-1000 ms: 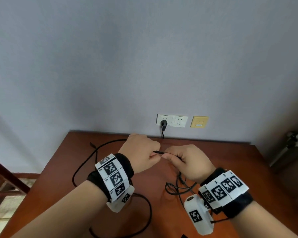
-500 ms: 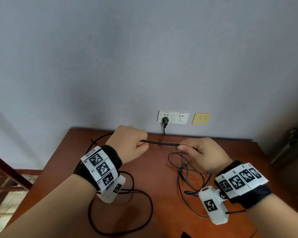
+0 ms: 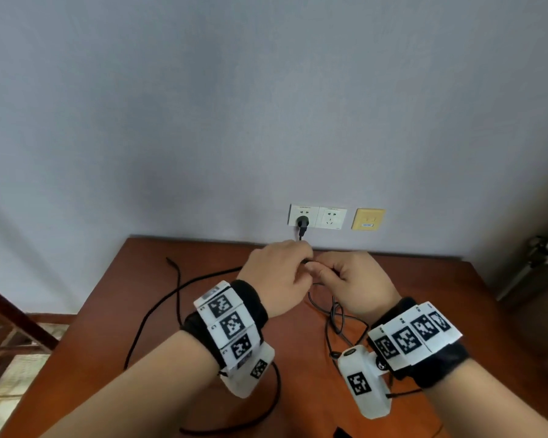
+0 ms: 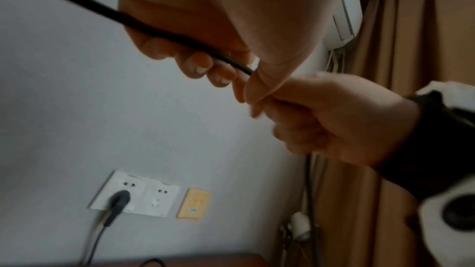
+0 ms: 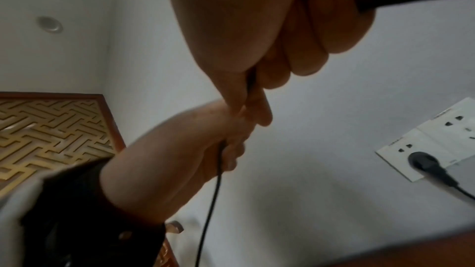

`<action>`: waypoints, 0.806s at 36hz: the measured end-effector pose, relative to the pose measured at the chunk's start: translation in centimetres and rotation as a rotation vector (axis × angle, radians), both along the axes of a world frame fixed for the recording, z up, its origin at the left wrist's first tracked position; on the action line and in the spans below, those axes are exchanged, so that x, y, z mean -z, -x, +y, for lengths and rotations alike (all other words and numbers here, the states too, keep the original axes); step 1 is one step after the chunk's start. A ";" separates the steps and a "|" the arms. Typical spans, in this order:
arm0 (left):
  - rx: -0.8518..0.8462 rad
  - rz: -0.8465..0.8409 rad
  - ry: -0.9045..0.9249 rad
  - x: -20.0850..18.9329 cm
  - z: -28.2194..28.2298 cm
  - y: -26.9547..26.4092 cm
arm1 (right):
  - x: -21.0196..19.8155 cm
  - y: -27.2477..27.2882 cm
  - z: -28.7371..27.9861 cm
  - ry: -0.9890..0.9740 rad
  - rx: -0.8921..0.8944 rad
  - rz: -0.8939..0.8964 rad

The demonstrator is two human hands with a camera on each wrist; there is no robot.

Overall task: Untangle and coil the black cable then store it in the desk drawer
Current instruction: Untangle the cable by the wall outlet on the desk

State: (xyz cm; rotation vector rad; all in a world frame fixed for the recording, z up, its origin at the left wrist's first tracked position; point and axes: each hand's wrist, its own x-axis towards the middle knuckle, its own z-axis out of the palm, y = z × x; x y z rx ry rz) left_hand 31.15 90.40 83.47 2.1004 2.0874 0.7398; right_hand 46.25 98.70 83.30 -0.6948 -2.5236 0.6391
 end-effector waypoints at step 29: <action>-0.027 0.156 -0.028 -1.1 -0.9 4.6 | -0.4 -2.2 2.2 0.111 -0.003 -0.076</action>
